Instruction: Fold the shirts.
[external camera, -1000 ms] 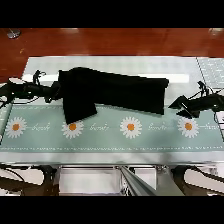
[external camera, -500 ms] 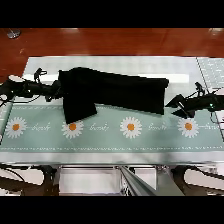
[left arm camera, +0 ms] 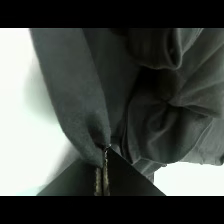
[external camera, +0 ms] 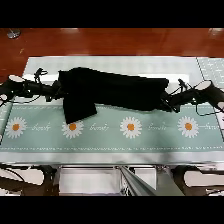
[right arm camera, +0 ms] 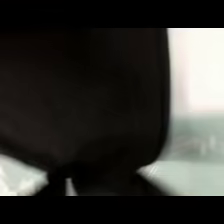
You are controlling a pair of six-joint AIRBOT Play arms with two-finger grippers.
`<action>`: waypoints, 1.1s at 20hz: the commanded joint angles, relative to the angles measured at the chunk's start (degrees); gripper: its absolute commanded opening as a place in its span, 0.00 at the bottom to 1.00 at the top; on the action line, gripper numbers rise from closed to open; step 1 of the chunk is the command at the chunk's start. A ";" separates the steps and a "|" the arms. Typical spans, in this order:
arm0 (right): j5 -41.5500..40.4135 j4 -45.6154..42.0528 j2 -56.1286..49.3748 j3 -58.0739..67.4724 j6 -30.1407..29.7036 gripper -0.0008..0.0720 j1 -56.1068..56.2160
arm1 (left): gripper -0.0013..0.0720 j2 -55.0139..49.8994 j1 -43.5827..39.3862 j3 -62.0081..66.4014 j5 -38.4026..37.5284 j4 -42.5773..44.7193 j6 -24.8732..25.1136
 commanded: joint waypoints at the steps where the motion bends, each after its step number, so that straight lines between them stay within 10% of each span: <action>1: -1.53 0.07 -1.55 3.76 1.11 0.07 3.43 | 0.05 0.02 0.00 0.07 -1.90 -0.02 0.00; 16: 11.08 -15.04 24.57 52.76 4.63 0.07 2.60 | 0.05 23.21 6.47 43.08 -8.26 -14.69 -2.01; 22: 16.63 -23.47 45.68 53.55 6.08 0.07 2.62 | 0.05 44.11 16.13 45.46 -11.80 3.89 -5.33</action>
